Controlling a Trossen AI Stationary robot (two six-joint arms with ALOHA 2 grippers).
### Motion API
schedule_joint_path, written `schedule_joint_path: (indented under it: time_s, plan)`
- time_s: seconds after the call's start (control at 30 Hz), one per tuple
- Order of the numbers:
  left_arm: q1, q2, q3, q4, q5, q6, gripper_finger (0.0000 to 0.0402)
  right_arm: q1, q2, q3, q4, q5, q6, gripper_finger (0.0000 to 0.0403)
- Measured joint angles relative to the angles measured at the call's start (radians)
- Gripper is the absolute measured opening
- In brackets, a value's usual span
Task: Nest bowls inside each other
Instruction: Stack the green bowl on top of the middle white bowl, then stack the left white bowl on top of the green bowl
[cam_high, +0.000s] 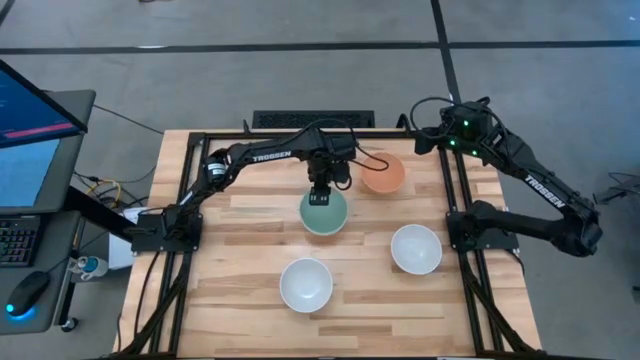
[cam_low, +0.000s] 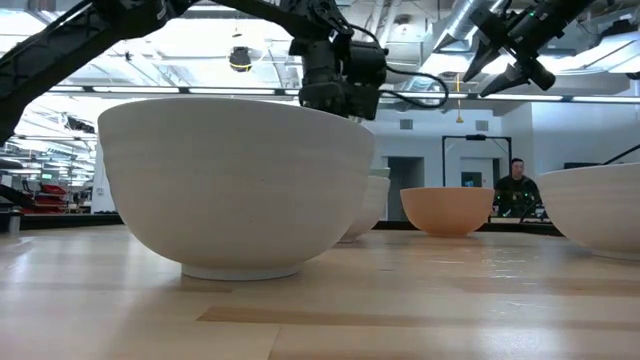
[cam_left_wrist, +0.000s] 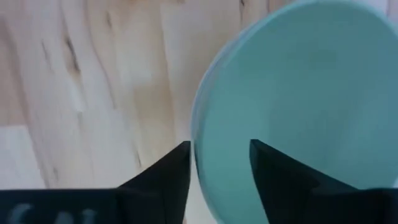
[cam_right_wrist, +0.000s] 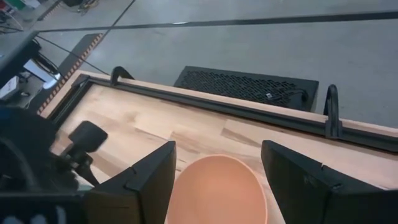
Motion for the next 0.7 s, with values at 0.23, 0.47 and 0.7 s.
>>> schedule_joint_path:
  time_s: [0.23,0.47,0.7]
  plan:
    - [-0.002,-0.024,0.003,0.056,-0.057,0.012,0.0173,0.0,0.0,0.0,-0.001,0.0,-0.001,0.026]
    - [0.005,-0.03,0.003,0.033,-0.136,0.018,0.0137,0.0,0.0,0.0,-0.009,0.001,0.005,0.026]
    - [0.003,-0.133,-0.002,-0.007,-0.108,-0.046,0.0119,0.0,0.002,0.0,-0.025,0.03,0.005,0.026]
